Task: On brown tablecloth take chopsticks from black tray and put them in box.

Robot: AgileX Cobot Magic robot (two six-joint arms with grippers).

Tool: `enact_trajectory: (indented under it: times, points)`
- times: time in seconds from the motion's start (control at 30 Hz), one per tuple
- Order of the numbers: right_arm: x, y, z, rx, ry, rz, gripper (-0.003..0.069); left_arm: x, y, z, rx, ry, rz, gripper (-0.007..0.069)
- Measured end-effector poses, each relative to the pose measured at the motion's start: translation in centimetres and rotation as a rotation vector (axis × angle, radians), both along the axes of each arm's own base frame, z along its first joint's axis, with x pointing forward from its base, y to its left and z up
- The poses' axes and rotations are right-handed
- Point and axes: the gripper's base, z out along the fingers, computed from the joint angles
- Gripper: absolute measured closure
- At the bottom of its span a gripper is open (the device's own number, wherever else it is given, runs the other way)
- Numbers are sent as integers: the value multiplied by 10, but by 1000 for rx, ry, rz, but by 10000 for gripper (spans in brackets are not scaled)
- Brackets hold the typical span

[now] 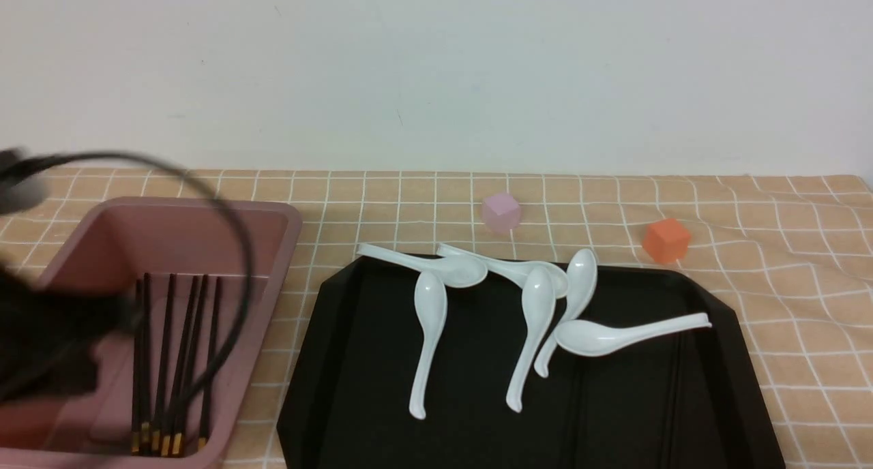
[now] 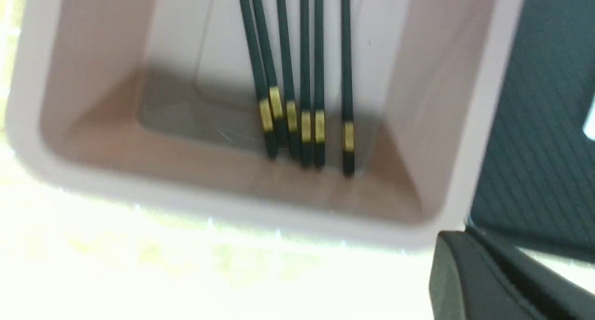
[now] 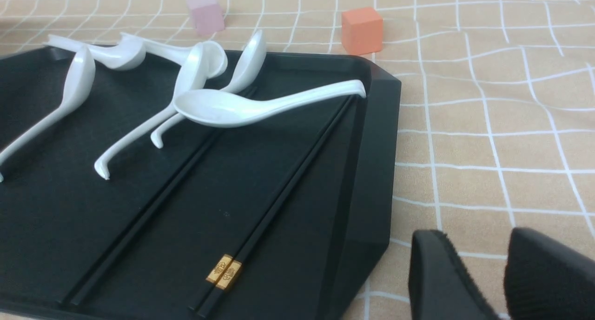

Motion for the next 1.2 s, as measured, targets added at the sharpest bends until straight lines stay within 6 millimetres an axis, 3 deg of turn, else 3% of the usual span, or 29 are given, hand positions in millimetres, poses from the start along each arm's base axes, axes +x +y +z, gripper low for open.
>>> enact_trajectory:
  times: [0.17, 0.27, 0.37, 0.6, 0.97, 1.2]
  points:
    - [0, 0, 0, 0, 0, 0, 419, -63, 7, -10, -94, -189, -19, 637]
    - [0, 0, 0, 0, 0, 0, 419, -87, 9, -14, -161, -345, -19, 637]
    - [0, 0, 0, 0, 0, 0, 419, -97, 10, -20, -221, -499, -5, 637]
    - [0, 0, 0, 0, 0, 0, 419, -96, 12, -25, -278, -679, 28, 637]
    - [0, 0, 0, 0, 0, 0, 419, -96, 12, -25, -275, -690, 28, 637]
    - [0, 0, 0, 0, 0, 0, 419, -94, 16, -28, -185, -707, 12, 637]
